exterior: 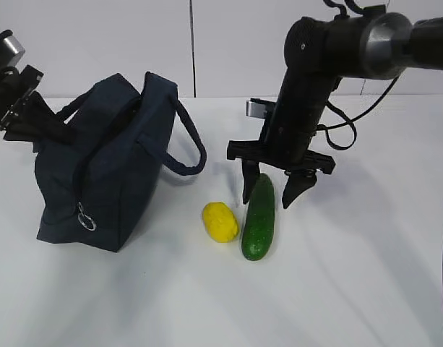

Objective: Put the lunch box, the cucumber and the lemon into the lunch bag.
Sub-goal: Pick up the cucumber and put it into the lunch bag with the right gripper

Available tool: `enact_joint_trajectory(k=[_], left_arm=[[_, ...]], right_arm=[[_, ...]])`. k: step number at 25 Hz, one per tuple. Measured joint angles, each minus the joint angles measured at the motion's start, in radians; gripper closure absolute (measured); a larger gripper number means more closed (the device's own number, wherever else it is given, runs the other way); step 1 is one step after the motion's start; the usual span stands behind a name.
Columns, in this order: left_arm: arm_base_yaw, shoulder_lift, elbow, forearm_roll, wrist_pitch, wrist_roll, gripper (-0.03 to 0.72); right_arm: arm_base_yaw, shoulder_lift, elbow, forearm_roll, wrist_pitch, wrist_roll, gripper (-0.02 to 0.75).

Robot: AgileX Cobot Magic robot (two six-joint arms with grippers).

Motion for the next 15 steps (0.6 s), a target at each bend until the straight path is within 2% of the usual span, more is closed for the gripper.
enact_joint_trajectory(k=[4, 15], left_arm=[[0.0, 0.0, 0.0, 0.004, 0.0, -0.002, 0.694], [0.0, 0.0, 0.0, 0.008, 0.0, -0.002, 0.694]], right_arm=[[0.0, 0.026, 0.0, -0.007, -0.002, 0.02, 0.197], [0.0, 0.086, -0.017, -0.008, -0.025, 0.026, 0.189]])
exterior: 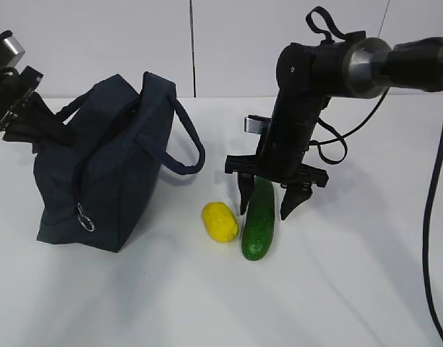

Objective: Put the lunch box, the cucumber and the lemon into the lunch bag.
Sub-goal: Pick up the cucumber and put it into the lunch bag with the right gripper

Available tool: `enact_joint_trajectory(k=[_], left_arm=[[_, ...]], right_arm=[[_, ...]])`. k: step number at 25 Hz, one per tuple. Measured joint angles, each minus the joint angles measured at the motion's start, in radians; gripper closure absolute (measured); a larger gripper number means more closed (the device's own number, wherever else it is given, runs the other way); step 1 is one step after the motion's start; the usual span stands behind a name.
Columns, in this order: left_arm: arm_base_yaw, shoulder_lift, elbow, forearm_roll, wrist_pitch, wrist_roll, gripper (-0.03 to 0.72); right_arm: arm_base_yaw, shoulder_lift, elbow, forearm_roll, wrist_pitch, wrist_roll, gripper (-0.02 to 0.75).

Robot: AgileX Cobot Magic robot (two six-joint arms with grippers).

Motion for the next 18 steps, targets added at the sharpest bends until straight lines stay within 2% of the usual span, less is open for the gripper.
enact_joint_trajectory(k=[5, 12, 18], left_arm=[[0.0, 0.0, 0.0, 0.0, 0.0, 0.0, 0.694], [0.0, 0.0, 0.0, 0.0, 0.0, 0.0, 0.694], [0.0, 0.0, 0.0, 0.0, 0.0, 0.003, 0.694]], right_arm=[[0.0, 0.0, -0.001, -0.006, -0.02, 0.0, 0.196], [0.0, 0.0, -0.001, -0.012, -0.022, 0.0, 0.312], [0.0, 0.0, -0.001, -0.012, -0.022, 0.002, 0.378]])
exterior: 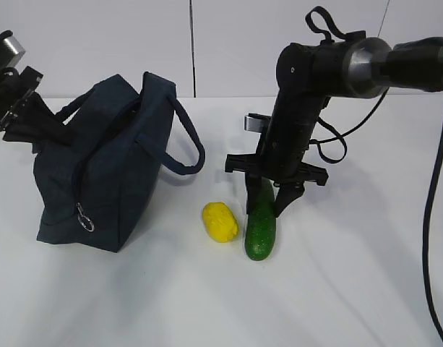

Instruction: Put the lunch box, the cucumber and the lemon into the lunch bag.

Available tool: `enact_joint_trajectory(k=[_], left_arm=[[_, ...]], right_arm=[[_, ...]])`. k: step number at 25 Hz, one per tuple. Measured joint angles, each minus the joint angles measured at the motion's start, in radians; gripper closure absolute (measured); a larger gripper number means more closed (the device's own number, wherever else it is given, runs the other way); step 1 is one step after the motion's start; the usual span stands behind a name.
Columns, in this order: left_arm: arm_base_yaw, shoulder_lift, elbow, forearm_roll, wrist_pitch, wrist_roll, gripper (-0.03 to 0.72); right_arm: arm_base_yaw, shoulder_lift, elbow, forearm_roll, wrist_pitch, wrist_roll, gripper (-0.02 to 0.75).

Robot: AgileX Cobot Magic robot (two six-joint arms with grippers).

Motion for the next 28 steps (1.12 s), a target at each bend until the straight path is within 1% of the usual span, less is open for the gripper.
enact_joint_trajectory(k=[4, 15, 22, 25, 28], left_arm=[[0.0, 0.0, 0.0, 0.0, 0.0, 0.0, 0.694], [0.0, 0.0, 0.0, 0.0, 0.0, 0.003, 0.694], [0.0, 0.0, 0.0, 0.012, 0.0, 0.003, 0.694], [0.0, 0.0, 0.0, 0.036, 0.0, 0.003, 0.694], [0.0, 0.0, 0.0, 0.042, 0.0, 0.003, 0.694]], right_arm=[[0.0, 0.0, 0.0, 0.0, 0.0, 0.0, 0.398], [0.0, 0.0, -0.043, 0.0, 0.032, -0.002, 0.402], [0.0, -0.081, -0.047, 0.023, 0.037, -0.019, 0.405], [0.0, -0.147, -0.047, 0.09, 0.042, -0.046, 0.405], [0.0, -0.199, -0.054, 0.234, 0.047, -0.139, 0.406]])
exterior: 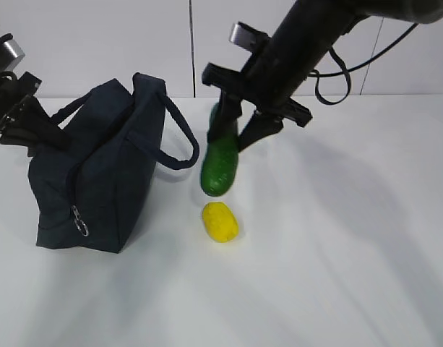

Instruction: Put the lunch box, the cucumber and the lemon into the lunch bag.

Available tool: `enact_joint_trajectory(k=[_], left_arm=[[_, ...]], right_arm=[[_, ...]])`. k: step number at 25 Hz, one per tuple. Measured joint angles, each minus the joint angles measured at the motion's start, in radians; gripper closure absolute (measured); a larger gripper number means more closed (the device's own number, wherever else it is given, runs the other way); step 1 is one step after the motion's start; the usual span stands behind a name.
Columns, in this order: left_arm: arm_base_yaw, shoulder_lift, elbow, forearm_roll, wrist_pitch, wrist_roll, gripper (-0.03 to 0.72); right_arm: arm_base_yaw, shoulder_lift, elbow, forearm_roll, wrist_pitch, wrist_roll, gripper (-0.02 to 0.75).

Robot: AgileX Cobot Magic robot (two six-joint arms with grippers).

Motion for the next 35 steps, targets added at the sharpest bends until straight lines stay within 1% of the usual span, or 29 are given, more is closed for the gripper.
enact_joint_trajectory(k=[1, 5, 8, 13, 16, 18, 25, 35], left_arm=[[0.0, 0.0, 0.0, 0.0, 0.0, 0.0, 0.694], [0.002, 0.0, 0.0, -0.009, 0.0, 0.0, 0.694], [0.007, 0.0, 0.0, -0.047, 0.0, 0.0, 0.694], [0.008, 0.0, 0.0, -0.204, 0.002, 0.047, 0.694], [0.008, 0.0, 0.0, -0.28, 0.003, 0.064, 0.694], [0.008, 0.0, 0.0, -0.303, 0.005, 0.071, 0.694], [0.008, 0.0, 0.0, -0.314, 0.005, 0.081, 0.694], [0.008, 0.0, 0.0, -0.316, 0.005, 0.087, 0.694]], right_arm=[[0.0, -0.009, -0.009, 0.073, 0.001, -0.029, 0.406], [0.0, -0.017, -0.052, 0.289, 0.002, -0.154, 0.406], [0.0, -0.017, -0.061, 0.442, -0.006, -0.243, 0.407], [0.0, -0.007, -0.064, 0.641, -0.07, -0.393, 0.407], [0.0, 0.028, -0.064, 0.679, -0.095, -0.419, 0.407], [0.0, 0.059, -0.064, 0.68, -0.101, -0.426, 0.407], [0.0, 0.163, -0.064, 0.68, -0.137, -0.43, 0.407], [0.0, 0.254, -0.075, 0.765, -0.167, -0.43, 0.408]])
